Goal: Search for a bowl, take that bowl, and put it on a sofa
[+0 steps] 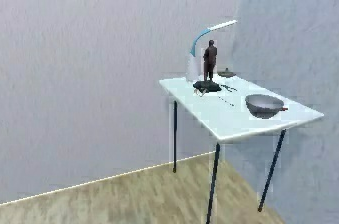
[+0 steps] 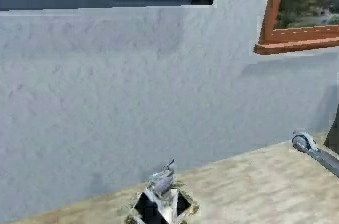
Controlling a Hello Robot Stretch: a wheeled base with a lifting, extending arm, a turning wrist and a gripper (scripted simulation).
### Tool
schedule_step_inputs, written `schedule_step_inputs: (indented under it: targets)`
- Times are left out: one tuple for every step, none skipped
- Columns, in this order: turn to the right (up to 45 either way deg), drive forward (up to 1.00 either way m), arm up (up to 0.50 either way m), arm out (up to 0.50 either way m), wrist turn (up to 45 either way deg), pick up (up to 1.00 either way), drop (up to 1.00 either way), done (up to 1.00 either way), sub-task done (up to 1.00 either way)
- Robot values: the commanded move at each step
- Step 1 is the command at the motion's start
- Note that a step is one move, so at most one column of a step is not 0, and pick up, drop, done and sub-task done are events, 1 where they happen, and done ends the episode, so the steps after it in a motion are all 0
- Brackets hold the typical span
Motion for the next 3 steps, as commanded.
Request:
schedule_step_inputs:
  targets:
    - [0.0, 0.5, 0.0, 0.0, 0.0, 0.0, 0.0, 0.0, 0.0]
    - [-42.0, 0.0, 0.0, 0.0, 0.0, 0.0, 0.0, 0.0, 0.0]
    - [0.0, 0.0, 0.5, 0.0, 0.0, 0.0, 0.0, 0.0, 0.0]
